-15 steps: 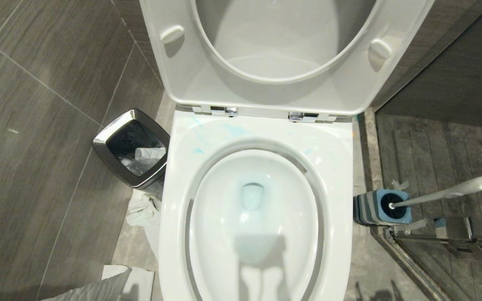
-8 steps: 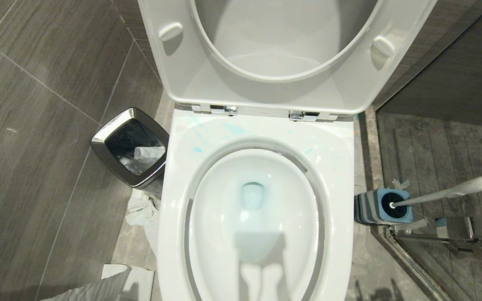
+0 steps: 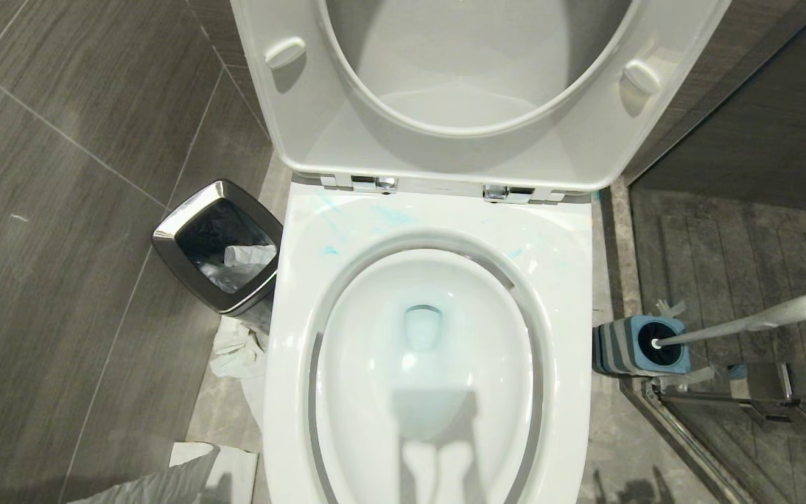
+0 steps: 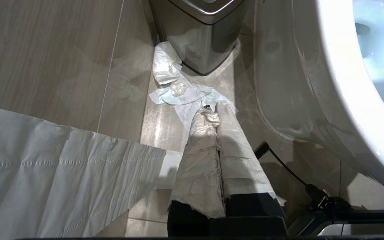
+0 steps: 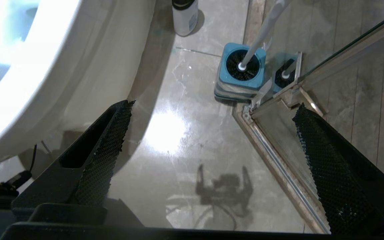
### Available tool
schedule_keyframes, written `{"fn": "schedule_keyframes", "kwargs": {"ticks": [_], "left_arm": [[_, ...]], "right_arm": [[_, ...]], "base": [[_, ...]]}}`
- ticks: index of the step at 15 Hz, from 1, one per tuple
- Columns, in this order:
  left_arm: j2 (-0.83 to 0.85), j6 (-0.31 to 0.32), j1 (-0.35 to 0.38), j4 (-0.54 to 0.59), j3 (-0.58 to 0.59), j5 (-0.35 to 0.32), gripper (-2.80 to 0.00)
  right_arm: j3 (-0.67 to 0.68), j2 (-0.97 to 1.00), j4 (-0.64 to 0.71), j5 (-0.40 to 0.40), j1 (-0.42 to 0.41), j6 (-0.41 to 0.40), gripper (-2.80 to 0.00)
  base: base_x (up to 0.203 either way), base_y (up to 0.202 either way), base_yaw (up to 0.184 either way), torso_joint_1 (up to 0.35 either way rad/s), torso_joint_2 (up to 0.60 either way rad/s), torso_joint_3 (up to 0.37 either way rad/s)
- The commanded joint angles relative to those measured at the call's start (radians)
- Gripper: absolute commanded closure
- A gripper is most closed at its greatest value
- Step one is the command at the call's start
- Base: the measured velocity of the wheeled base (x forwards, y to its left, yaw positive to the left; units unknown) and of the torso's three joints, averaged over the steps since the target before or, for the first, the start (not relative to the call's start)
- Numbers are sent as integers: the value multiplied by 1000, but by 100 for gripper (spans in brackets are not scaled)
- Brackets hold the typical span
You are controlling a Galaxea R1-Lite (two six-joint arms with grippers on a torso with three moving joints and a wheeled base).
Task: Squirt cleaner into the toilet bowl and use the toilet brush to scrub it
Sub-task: Pour in the cleaning agent
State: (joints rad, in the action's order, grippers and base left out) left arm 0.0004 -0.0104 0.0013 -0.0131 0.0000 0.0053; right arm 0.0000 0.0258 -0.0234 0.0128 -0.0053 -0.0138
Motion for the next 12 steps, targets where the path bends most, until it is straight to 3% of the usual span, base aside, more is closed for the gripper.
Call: {"fn": "schedule_keyframes", "kwargs": {"ticks": [1,5,8,12], "left_arm": [[0,0,0,-1,8,1,0],[0,0,0,-1,8,1,0],[0,0,0,-1,8,1,0],[0,0,0,-1,8,1,0]], "right_arm": [[6,25,10,2,1,-3,-280],[-30,50,40,-2,-1,-16,-280],[-178,111,215,7,-1,-14,-280],[-380,518,237,67,-1,12,-280]], "base": [[0,0,0,0,0,0],[0,0,0,0,0,0],[0,0,0,0,0,0],[0,0,0,0,0,0]]}}
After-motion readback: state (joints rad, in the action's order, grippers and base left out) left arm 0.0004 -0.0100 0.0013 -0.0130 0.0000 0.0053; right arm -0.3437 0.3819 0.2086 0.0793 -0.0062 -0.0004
